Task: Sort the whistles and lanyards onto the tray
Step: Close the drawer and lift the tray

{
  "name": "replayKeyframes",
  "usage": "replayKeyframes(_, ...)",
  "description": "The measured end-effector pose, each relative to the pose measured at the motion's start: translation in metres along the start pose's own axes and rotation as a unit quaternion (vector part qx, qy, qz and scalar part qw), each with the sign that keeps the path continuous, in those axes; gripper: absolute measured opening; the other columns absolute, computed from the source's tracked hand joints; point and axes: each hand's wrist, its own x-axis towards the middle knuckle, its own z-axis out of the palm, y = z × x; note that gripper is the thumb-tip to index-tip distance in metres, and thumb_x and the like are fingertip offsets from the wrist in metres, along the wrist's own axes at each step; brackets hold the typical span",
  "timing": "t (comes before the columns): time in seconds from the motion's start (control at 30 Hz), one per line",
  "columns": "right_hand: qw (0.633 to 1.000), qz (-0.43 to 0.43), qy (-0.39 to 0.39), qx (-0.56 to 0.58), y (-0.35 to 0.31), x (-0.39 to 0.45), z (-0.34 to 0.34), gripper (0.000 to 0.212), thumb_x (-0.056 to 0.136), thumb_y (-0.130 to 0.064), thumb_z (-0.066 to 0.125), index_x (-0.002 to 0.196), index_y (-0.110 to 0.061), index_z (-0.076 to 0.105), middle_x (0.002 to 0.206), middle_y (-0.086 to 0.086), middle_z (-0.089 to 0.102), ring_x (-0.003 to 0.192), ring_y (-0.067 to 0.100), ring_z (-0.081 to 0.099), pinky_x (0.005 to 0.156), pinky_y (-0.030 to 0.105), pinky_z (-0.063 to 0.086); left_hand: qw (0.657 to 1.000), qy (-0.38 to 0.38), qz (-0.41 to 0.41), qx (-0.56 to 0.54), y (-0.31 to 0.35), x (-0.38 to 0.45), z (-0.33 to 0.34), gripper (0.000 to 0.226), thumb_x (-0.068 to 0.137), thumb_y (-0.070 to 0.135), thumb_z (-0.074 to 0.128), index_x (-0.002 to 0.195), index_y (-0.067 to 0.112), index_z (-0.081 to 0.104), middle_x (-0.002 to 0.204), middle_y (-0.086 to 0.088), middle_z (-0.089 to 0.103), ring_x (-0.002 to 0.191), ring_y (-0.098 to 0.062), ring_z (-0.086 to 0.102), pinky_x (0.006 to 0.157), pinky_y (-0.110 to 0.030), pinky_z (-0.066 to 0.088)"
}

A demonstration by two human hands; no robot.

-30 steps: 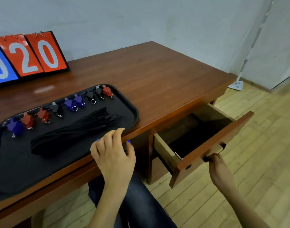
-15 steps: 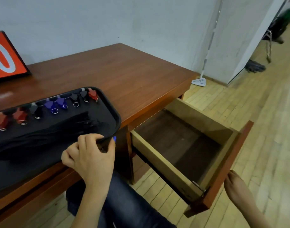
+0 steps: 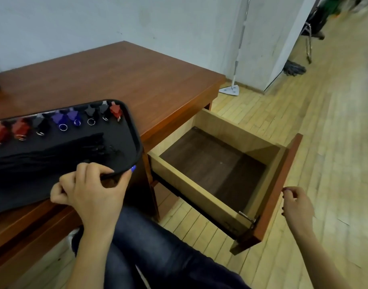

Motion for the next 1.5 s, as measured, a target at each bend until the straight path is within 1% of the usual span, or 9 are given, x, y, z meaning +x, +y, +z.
replayKeyframes(0.1,0.993,-0.05,0.072,0.084,-0.042,-0.006,-0.009,0.016,0.096,-0.018,0.039,0.099,-0.013,0.054,0.088,0.005,0.055,0.073,0.016,0.049,0.064,0.03,0.042,1.0,-0.005,0.023,-0.011,-0.003,-0.001,-0.006,0.042,0.064,0.055,0.063,0.071,0.014,0.056,0.077,-0.003,0.052,0.093,-0.028,0.038,0.085,-0.053,0.027)
replayKeyframes(0.2,0.983,-0.133,0.067,0.102,-0.084,-0.01,-0.002,0.01,0.096,-0.02,0.042,0.097,-0.019,0.052,0.075,-0.005,0.051,0.065,0.01,0.047,0.059,0.027,0.039,0.998,0.0,0.058,-0.023,-0.008,-0.001,-0.013,0.044,0.063,0.059,0.057,0.068,0.015,0.055,0.071,-0.001,0.052,0.087,-0.023,0.039,0.082,-0.038,0.02)
replayKeyframes(0.37,0.964,-0.214,-0.114,0.113,-0.144,-0.021,0.051,0.011,0.095,-0.018,0.046,0.099,-0.021,0.056,0.077,-0.01,0.055,0.065,0.007,0.051,0.058,0.024,0.041,0.994,-0.043,0.08,-0.058,-0.016,0.0,-0.029,0.04,0.058,0.06,0.058,0.065,0.022,0.051,0.07,0.013,0.045,0.081,-0.012,0.038,0.077,-0.028,0.013)
replayKeyframes(0.53,0.908,-0.302,-0.264,0.118,-0.205,-0.047,0.098,0.016,0.094,-0.018,0.049,0.107,-0.025,0.055,0.087,-0.011,0.057,0.072,0.004,0.053,0.062,0.016,0.038,0.979,-0.144,0.084,-0.121,-0.039,0.003,-0.048,0.036,0.051,0.061,0.061,0.064,0.034,0.042,0.075,0.018,0.049,0.081,0.002,0.038,0.089,-0.014,0.014)
replayKeyframes(0.7,0.905,-0.309,-0.26,0.134,-0.255,-0.055,0.125,0.02,0.094,-0.027,0.048,0.114,-0.024,0.047,0.108,-0.005,0.052,0.08,0.003,0.055,0.063,0.016,0.041,0.962,-0.207,0.094,-0.149,-0.066,0.012,-0.069,0.044,0.049,0.066,0.067,0.07,0.033,0.047,0.088,0.012,0.052,0.088,0.0,0.049,0.107,-0.019,0.013)
replayKeyframes(0.83,0.916,-0.282,-0.279,0.064,-0.279,-0.042,0.14,0.035,0.094,-0.039,0.042,0.123,-0.019,0.043,0.121,0.001,0.048,0.094,0.014,0.054,0.081,0.033,0.048,0.951,-0.225,0.103,-0.188,-0.081,0.017,-0.083,0.04,0.056,0.066,0.069,0.07,0.034,0.05,0.087,0.014,0.056,0.109,-0.001,0.05,0.116,-0.023,0.002)
replayKeyframes(1.23,0.841,-0.366,-0.387,-0.088,-0.31,-0.033,0.147,0.021,0.095,-0.034,0.041,0.087,-0.024,0.057,0.083,-0.005,0.062,0.076,0.012,0.058,0.062,0.03,0.044,0.9,-0.355,0.051,-0.247,-0.111,0.027,-0.119,0.026,0.07,0.048,0.067,0.092,0.033,0.062,0.135,0.025,0.044,0.138,0.003,0.019,0.116,-0.026,0.006)
replayKeyframes(1.37,0.838,-0.344,-0.419,-0.067,-0.305,-0.031,0.145,0.02,0.094,-0.034,0.046,0.086,-0.022,0.06,0.084,-0.002,0.066,0.079,0.017,0.062,0.072,0.039,0.052,0.909,-0.239,-0.115,-0.32,-0.101,0.033,-0.122,0.04,0.066,0.062,0.066,0.091,0.031,0.065,0.131,0.027,0.047,0.129,0.007,0.034,0.104,-0.026,0.029)
replayKeyframes(1.5,0.825,-0.281,-0.49,-0.01,-0.302,-0.034,0.134,0.019,0.092,-0.023,0.05,0.079,-0.013,0.06,0.063,0.007,0.062,0.046,0.02,0.054,0.037,0.025,0.038,0.896,-0.065,-0.286,-0.332,-0.083,0.039,-0.106,0.028,0.084,0.02,0.062,0.107,0.035,0.057,0.138,0.017,0.039,0.134,-0.006,0.031,0.104,-0.027,0.028)
